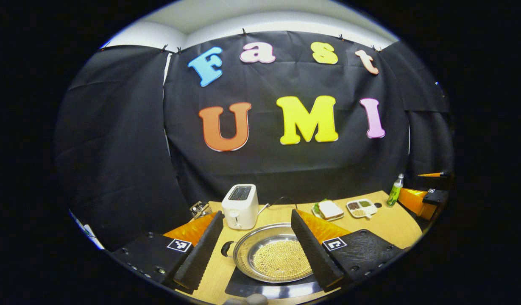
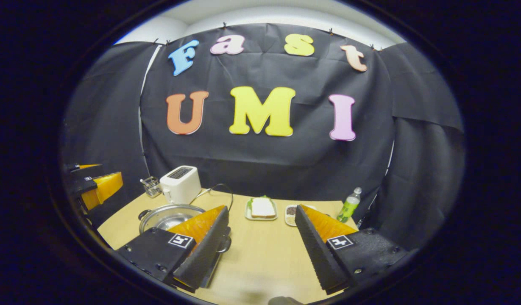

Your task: First push the handle of the pot to place it horizontally, then grasp the pot with both hands and set it on the induction cooktop.

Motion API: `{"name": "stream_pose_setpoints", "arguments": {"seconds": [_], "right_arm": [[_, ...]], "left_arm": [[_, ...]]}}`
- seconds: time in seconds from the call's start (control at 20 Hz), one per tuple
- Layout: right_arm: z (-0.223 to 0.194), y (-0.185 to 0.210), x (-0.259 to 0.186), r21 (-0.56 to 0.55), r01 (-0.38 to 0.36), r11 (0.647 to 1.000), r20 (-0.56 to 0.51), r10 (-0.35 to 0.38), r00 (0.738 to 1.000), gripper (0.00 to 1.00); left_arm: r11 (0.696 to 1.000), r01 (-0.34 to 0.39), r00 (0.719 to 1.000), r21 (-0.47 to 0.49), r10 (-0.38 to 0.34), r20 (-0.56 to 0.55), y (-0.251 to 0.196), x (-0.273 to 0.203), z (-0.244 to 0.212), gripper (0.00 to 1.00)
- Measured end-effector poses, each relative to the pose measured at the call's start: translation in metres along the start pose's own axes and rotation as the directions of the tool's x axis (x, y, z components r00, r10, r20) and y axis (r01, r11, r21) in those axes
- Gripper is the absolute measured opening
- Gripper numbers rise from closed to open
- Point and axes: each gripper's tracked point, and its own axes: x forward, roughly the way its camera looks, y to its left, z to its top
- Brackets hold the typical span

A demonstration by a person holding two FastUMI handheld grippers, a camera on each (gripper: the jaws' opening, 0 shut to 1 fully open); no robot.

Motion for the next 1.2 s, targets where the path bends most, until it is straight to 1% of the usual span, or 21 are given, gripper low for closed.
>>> {"name": "stream_pose_setpoints", "arguments": {"seconds": [0.2, 0.5, 0.7, 0.9, 1.1, 1.2], "right_arm": [[0.033, -0.041, -0.039, 0.031, 0.029, 0.999, 0.073, -0.031, 0.997, 1.00], [0.056, -0.090, -0.084, 0.054, 0.055, 0.997, 0.135, -0.062, 0.989, 1.00], [0.063, -0.110, -0.109, 0.050, 0.056, 0.997, 0.167, -0.064, 0.984, 1.00], [0.075, -0.120, -0.132, 0.040, 0.051, 0.998, 0.195, -0.058, 0.979, 1.00], [0.081, -0.131, -0.145, 0.047, 0.061, 0.997, 0.208, -0.069, 0.976, 1.00], [0.081, -0.132, -0.149, 0.044, 0.054, 0.998, 0.208, -0.062, 0.976, 1.00]], "left_arm": [[1.000, 0.018, 0.999, -0.016, -0.017, 0.043, -0.025, -0.035, 0.033, 0.96], [0.999, 0.049, 0.994, -0.008, -0.048, 0.098, -0.063, -0.077, 0.062, 0.96], [0.998, 0.063, 0.991, -0.022, -0.060, 0.122, -0.082, -0.100, 0.075, 0.96], [0.997, 0.069, 0.986, -0.025, -0.065, 0.151, -0.099, -0.115, 0.084, 0.96], [0.996, 0.084, 0.986, -0.023, -0.080, 0.145, -0.114, -0.127, 0.085, 0.96], [0.996, 0.086, 0.986, -0.022, -0.082, 0.143, -0.117, -0.131, 0.085, 0.96]]}}
